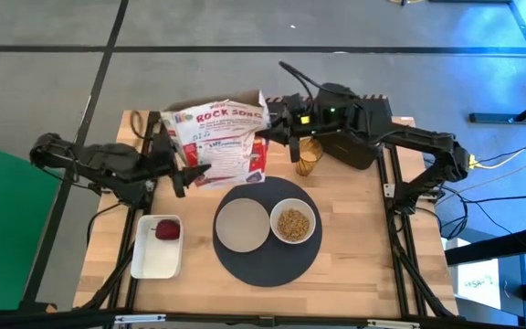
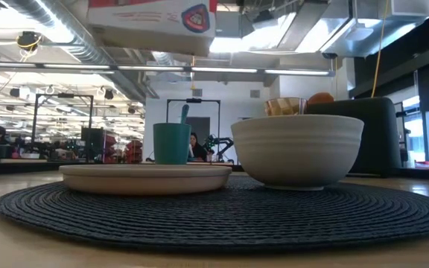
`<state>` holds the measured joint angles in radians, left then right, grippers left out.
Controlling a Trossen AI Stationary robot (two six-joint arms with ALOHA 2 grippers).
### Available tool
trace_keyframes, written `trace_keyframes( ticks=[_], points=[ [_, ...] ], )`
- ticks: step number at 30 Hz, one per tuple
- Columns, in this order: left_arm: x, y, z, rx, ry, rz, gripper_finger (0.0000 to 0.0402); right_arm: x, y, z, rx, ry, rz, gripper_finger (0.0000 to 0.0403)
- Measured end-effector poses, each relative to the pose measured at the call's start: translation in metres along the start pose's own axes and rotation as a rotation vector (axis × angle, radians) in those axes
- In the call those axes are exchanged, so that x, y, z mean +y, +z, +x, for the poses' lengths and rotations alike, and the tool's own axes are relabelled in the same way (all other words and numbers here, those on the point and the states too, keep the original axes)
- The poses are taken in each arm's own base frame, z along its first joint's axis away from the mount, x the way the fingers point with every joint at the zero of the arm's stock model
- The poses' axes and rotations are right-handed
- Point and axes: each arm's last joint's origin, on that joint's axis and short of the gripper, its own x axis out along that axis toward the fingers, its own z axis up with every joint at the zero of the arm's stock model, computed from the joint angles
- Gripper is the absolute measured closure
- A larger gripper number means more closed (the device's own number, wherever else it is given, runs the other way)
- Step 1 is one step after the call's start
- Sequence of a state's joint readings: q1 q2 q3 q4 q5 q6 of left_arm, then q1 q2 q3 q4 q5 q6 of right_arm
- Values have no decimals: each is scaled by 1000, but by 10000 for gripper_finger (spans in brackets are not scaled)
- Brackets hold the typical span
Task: Arrange a breakfast setting
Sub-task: Pour the cereal from the cereal box into the white bowl
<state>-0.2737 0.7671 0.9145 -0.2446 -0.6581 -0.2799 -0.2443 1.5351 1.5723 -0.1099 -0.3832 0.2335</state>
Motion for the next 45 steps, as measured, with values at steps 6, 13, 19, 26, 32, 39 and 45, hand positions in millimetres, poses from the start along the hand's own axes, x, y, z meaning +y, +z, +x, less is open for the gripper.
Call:
trace_keyframes(
  ticks=[6, 13, 19, 26, 32, 39, 45],
  points=[
    [0, 28, -6, -134, -2, 7, 56, 13, 2, -2, -7, 7, -45, 373],
    [-3, 54, 1, -158, 8, 38, 130, 14, 2, -1, -4, 13, -59, 373],
    [-4, 57, 10, -71, 22, 101, 224, 17, 13, -3, -5, 11, -133, 373],
    [2, 75, 9, -99, 75, 239, 360, 17, 28, -1, -8, -81, -187, 346],
    [21, 86, -13, -125, 344, 269, 398, 15, 31, -5, -19, -195, -189, 198],
    [50, 55, -27, -104, 694, 252, 400, 16, 32, -10, -17, -252, -186, 135],
    [73, 4, -13, -80, 793, 182, 401, 15, 30, -9, -9, -264, -185, 155]
  ],
)
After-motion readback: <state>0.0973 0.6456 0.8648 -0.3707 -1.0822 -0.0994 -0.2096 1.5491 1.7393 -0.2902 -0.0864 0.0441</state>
